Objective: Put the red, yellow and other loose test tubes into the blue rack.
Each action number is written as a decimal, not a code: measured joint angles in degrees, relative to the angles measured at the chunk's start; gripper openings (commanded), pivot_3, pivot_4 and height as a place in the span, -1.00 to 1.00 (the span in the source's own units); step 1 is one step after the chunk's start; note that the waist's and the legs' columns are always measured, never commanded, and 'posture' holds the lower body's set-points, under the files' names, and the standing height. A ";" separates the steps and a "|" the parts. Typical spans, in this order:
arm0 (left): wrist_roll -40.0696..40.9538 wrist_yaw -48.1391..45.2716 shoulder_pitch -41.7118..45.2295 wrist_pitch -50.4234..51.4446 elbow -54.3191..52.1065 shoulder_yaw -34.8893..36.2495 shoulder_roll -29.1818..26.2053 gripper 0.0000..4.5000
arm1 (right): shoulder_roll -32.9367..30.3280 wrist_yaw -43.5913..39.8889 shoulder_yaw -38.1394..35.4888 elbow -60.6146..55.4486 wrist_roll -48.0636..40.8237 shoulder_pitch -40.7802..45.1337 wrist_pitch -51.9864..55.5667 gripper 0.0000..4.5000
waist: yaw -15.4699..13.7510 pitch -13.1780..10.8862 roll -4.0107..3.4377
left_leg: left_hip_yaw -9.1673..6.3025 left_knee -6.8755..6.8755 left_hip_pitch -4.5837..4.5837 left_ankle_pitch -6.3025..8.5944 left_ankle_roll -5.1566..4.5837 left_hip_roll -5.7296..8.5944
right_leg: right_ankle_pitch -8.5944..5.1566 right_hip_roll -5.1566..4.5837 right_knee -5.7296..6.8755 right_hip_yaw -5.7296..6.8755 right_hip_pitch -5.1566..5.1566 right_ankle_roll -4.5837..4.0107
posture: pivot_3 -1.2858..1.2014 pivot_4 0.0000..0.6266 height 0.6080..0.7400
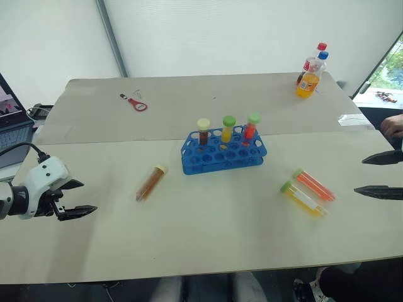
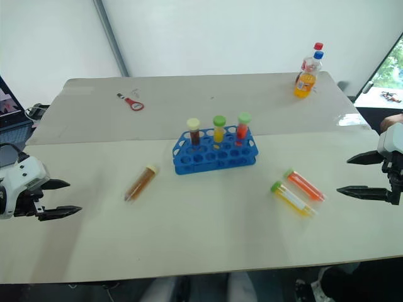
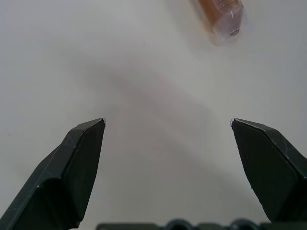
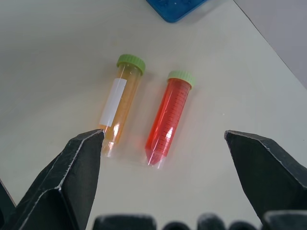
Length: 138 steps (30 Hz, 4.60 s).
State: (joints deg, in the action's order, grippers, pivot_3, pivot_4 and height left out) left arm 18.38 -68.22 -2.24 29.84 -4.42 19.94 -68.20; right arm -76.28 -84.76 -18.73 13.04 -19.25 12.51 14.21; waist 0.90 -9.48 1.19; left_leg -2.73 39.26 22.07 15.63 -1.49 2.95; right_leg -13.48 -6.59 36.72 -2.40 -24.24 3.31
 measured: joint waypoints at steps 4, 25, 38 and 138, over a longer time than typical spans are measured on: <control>-0.01 0.37 1.02 0.48 0.14 0.00 0.00 1.00 | 0.00 0.15 0.01 -0.07 0.01 0.00 0.01 0.99 | -0.06 0.00 0.00 | 0.00 0.00 0.00 0.00 0.00 0.00 | 0.00 0.00 0.00 0.00 0.01 0.00 | 0.03 -0.52 1.00; 16.49 2.27 14.20 13.58 -19.06 -2.98 5.97 1.00 | 0.01 1.01 1.96 -1.41 -0.12 3.14 2.62 0.99 | -0.18 0.01 -0.03 | -0.02 0.01 0.02 0.00 0.01 0.04 | 0.00 -0.04 0.04 0.00 0.02 0.00 | 0.03 -0.52 1.00; 21.11 5.86 33.78 12.11 -23.89 -23.57 24.27 1.00 | 5.83 13.01 25.62 -11.60 6.98 21.96 30.25 0.99 | 0.01 0.01 -0.03 | -0.04 0.11 0.15 -0.03 0.04 0.12 | 0.01 0.02 0.03 -0.04 -0.07 -0.01 | 0.03 -0.52 1.00; 11.04 13.94 32.20 3.93 -13.76 -26.30 36.48 1.00 | 65.92 66.60 13.22 -2.80 11.03 14.83 -14.82 0.97 | 1.37 0.01 -0.07 | -0.25 0.42 0.22 -0.03 0.02 0.20 | 0.20 0.11 0.16 -0.05 -0.13 0.10 | 0.03 -0.52 1.00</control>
State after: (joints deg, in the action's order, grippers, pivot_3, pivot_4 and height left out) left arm 29.42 -54.28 29.97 33.77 -18.19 -6.36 -31.72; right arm -10.36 -18.16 -5.52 10.24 -8.22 27.34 -0.61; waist 2.27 -9.47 1.12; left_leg -2.98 39.68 22.28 15.60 -1.47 3.15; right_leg -13.28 -6.49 36.89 -2.45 -24.37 3.41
